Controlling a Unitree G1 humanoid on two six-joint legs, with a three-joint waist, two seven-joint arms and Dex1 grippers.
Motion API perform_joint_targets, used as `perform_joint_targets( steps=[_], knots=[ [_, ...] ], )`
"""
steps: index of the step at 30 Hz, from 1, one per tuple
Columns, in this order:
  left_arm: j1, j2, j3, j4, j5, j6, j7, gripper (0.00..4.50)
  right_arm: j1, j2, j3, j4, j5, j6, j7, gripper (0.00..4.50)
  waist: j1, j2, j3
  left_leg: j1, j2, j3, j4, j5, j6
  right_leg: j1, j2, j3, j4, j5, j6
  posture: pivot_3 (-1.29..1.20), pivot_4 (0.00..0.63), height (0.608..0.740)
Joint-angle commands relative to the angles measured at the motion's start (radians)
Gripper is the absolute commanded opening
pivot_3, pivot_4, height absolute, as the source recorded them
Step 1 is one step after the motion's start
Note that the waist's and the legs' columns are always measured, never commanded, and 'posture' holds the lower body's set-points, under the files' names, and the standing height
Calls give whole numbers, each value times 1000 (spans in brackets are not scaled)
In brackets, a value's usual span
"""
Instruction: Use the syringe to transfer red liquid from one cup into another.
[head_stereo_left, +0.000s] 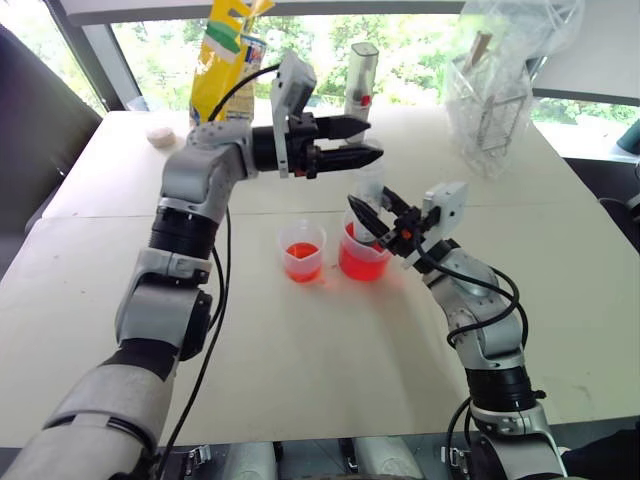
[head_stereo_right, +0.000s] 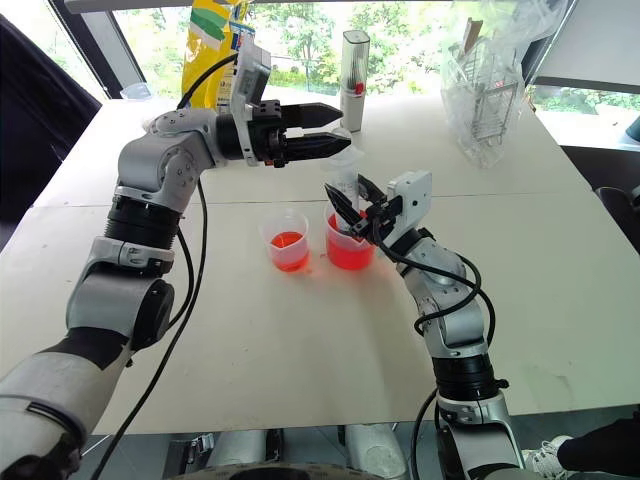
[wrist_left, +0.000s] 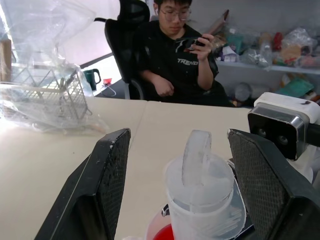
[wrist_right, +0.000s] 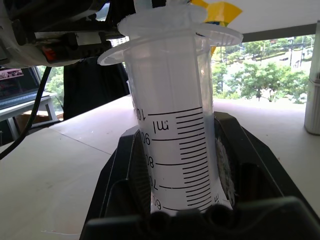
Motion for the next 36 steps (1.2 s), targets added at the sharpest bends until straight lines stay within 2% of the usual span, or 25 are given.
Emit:
perform_joint_targets(
  steps=[1,5,6,22,36],
  knots=[
    [-26,-3,15,-2,-1,-13,-7,2308,-26,-10,-4,-35,3,-7,-1,1391,0,0,0,0,0,0,0,0,0,0,0,0,0,0,0,0,150,740],
    [-27,-4,19,2,-5,-12,-14,313,-27,-11,-4,-34,3,-7,0,1391,1,0,0,0,0,0,0,0,0,0,0,0,0,0,0,0,150,740],
    [-26,-4,20,0,-5,-10,-17,54,-28,-11,-4,-33,3,-7,0,1391,1,0,0,0,0,0,0,0,0,0,0,0,0,0,0,0,150,740],
    [-82,2,64,-33,-22,-16,28,54,24,-1,23,54,-15,-37,8,1391,0,0,0,0,0,0,0,0,0,0,0,0,0,0,0,0,150,740],
    [-146,24,103,16,-19,-58,59,54,47,6,47,91,-17,-51,26,1391,0,0,0,0,0,0,0,0,0,0,0,0,0,0,0,0,150,740]
  ],
)
